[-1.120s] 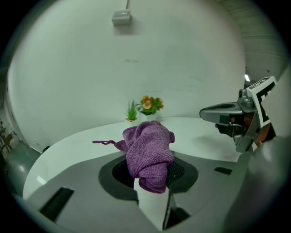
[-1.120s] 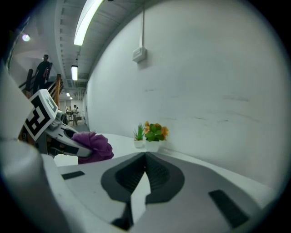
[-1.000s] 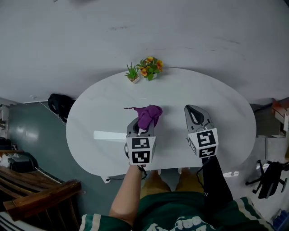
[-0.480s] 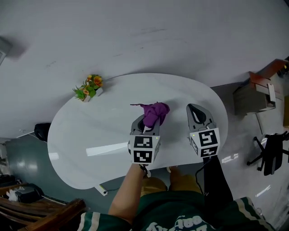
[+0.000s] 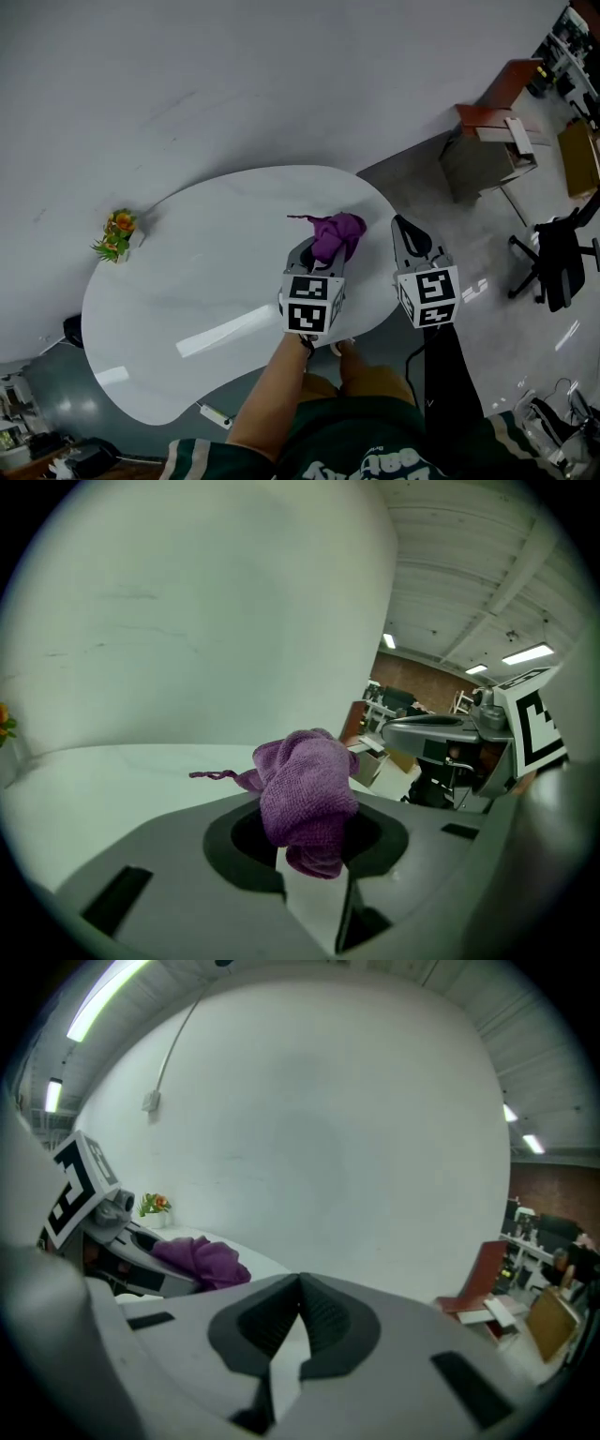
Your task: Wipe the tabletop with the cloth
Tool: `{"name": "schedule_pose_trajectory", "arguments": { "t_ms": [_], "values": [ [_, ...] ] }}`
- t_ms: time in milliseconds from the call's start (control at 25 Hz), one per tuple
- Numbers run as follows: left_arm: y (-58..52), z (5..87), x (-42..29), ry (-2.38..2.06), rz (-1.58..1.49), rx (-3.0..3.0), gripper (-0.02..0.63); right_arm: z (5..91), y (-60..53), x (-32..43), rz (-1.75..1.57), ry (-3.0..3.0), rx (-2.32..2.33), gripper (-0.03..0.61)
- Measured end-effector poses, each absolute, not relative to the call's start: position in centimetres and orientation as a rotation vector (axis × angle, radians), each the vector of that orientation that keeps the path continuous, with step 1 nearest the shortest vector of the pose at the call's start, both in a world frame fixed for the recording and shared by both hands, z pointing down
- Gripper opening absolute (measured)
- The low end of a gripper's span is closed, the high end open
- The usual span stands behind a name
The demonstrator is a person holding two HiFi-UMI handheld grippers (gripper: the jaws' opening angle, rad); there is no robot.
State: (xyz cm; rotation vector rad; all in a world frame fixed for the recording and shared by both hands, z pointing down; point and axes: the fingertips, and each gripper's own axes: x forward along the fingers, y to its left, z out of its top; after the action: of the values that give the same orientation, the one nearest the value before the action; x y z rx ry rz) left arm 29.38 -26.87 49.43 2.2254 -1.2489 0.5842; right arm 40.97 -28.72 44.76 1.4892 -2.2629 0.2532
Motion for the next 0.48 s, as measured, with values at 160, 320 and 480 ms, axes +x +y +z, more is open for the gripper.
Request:
{"name": "schedule_pose_trajectory", "arguments": {
  "t_ms": [160,320,480],
  "values": [
    [-26.8,50.9,34.4,-1.15,0.634,2.252,0.127,45.4,-27.5,45.5,0.294,-2.208,1.573,0.003],
    [-26.6,52.4,38.0,-1.081,0.686,2.26,0.127,45.8,-26.7,48.3,0.321,-2.173,1.627,0.003],
    [-25.7,55.7,38.7,-1.053,0.876,2.228,0.127,46.0,-26.2,48.9,0.332,-2.159,1.637,0.003]
  ]
}}
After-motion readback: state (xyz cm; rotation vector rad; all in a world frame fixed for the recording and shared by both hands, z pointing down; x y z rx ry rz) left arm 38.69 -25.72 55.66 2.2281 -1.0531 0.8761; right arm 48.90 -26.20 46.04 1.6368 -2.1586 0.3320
